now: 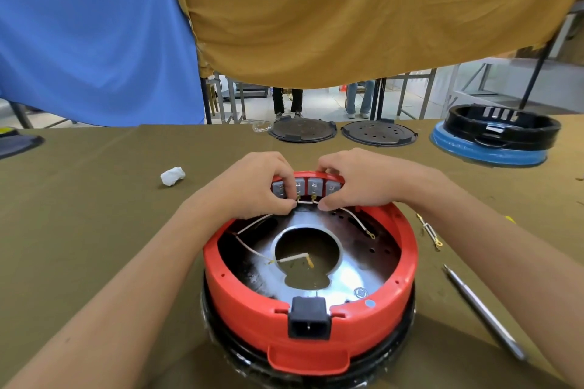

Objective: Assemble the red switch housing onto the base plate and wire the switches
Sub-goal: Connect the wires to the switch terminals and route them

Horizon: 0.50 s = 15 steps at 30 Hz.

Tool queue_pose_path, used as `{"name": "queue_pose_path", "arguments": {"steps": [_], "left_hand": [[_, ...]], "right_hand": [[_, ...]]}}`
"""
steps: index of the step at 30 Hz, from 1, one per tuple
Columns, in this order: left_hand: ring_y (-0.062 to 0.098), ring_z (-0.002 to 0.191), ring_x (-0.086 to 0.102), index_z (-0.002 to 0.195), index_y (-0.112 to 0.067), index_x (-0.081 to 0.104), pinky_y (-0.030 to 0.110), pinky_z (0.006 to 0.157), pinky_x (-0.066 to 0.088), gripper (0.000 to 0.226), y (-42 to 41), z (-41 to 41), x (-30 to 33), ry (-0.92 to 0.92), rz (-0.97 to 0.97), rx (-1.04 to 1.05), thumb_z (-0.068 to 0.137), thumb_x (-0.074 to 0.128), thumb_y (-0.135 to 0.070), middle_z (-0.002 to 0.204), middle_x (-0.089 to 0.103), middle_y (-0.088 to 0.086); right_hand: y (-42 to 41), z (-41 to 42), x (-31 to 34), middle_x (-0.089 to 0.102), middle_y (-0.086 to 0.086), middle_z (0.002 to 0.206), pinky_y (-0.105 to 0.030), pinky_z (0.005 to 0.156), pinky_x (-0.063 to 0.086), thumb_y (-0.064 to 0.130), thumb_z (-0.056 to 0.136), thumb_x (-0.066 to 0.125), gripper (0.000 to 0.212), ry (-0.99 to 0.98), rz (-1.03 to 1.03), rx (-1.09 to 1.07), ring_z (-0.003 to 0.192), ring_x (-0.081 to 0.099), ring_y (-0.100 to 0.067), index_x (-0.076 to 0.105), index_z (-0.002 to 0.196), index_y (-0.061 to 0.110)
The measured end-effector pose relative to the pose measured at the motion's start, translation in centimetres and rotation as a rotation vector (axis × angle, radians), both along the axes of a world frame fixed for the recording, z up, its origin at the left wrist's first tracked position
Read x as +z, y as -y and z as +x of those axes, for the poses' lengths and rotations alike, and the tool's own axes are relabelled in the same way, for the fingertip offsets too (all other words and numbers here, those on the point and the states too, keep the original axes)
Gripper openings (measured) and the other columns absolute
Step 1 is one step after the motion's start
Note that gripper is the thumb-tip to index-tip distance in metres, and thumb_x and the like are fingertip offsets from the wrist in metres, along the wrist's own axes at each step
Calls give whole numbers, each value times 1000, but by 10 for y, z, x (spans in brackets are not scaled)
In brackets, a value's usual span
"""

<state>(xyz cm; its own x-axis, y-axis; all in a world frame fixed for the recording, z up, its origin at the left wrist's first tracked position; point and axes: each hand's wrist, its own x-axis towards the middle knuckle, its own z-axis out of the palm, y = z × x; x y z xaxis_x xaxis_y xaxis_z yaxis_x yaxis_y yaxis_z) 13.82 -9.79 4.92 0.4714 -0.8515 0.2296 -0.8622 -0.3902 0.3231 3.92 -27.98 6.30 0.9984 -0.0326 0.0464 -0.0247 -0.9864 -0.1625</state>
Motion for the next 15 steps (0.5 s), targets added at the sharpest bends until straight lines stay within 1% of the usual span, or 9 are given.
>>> {"name": "queue_pose_path", "arguments": {"steps": [3, 7, 9, 11, 12, 15], "left_hand": [[1, 99, 54, 71, -31, 71, 23, 88, 41, 13, 0, 0, 1, -10, 1, -21, 78, 77, -23, 111, 58, -13], [-5, 97, 53, 74, -31, 73, 22, 88, 39, 11, 0, 0, 0, -3, 2, -26, 78, 76, -22, 113, 58, -14], [-8, 98, 52, 75, -31, 73, 19, 85, 38, 10, 0, 0, -1, -2, -2, -31, 78, 77, -22, 112, 58, -15], [-6, 99, 53, 76, -33, 74, 13, 84, 38, 12, -1, 1, 0, -11, -24, -45, 79, 77, -22, 113, 58, -15], [-4, 100, 54, 77, -35, 74, 12, 85, 39, 13, -1, 0, 0, -20, -33, -55, 79, 77, -22, 115, 57, -15], [0, 104, 54, 84, -38, 77, 21, 94, 42, 15, 0, 1, 0, -22, -16, -84, 82, 76, -24, 119, 56, -14]], "right_hand": [[-2, 2, -2, 58, 7, 93, -34, 71, 49, 45, 79, 75, 39, 14, -22, -9, 83, 57, -15, 54, 103, 24], [-2, 1, -3, 58, 7, 92, -34, 71, 48, 42, 78, 77, 39, 13, 5, -7, 83, 56, -16, 50, 99, 23], [-2, 1, -3, 57, 7, 92, -33, 69, 46, 41, 78, 77, 39, 10, 17, -5, 82, 56, -15, 49, 98, 23], [0, 0, -3, 57, 7, 93, -33, 70, 47, 43, 79, 76, 39, -1, 41, -2, 83, 56, -14, 49, 100, 24], [2, 0, -2, 57, 7, 94, -32, 70, 47, 44, 80, 75, 38, -11, 61, 0, 84, 56, -13, 50, 101, 24], [6, -2, 1, 61, 6, 100, -31, 74, 49, 45, 86, 71, 36, -55, 143, 11, 86, 59, -11, 54, 108, 23]]}}
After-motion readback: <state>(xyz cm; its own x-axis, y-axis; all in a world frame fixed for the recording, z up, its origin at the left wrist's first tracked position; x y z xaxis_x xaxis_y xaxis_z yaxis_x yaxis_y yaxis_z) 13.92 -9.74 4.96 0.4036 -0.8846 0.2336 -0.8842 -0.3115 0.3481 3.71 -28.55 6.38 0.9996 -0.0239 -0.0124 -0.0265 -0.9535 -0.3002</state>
